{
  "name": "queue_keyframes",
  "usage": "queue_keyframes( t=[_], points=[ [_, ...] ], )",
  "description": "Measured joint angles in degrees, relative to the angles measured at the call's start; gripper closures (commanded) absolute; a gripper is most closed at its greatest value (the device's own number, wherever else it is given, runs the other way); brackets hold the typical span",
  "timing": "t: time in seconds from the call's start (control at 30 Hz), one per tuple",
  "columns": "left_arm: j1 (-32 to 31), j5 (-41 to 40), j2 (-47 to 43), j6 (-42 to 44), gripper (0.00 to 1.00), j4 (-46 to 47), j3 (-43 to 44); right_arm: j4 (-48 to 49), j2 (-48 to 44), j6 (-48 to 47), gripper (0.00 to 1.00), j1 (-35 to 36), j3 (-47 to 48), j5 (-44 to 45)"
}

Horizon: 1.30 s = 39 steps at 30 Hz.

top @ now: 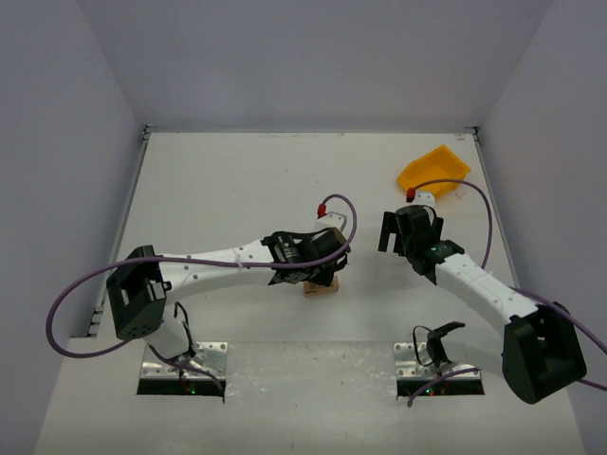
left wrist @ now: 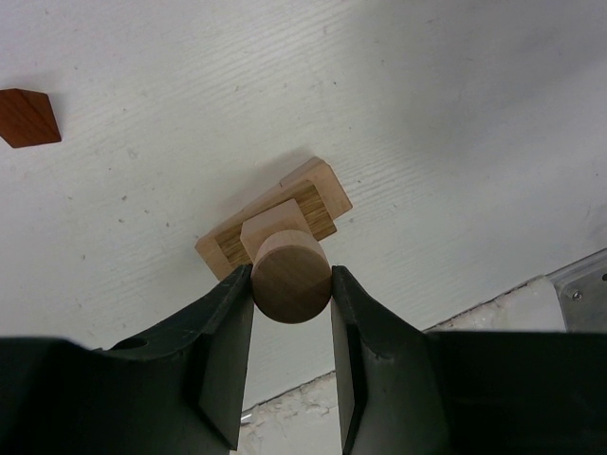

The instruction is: Build the wood block tower

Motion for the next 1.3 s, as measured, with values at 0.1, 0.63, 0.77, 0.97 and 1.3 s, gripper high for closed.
queue_keyframes(
  t=[0.1, 0.63, 0.77, 0.97, 1.3],
  points=[
    [0.0, 0.0, 0.0, -0.2, 0.95, 0.2, -0.4, 0.0, 0.0, -0.2, 0.01, 0.0, 0.0, 0.0],
    [0.0, 0.4, 0.0, -0.3, 0.94, 0.5, -1.1, -0.4, 0.4, -0.4, 0.01, 0.0, 0.0, 0.0],
    [0.0, 0.3, 0.0, -0.3, 0.94, 0.7, -1.1, -1.0, 0.4, -0.4, 0.01, 0.0, 0.0, 0.0],
    [0.0, 0.0, 0.0, -0.3, 0.94, 0.9, -1.1, -1.2, 0.4, -0.4, 0.01, 0.0, 0.0, 0.0],
    [0.0, -1.3, 0.0, -0.5, 0.93, 0.9, -1.1, -1.3, 0.3, -0.6, 0.01, 0.0, 0.0, -0.2]
  ],
)
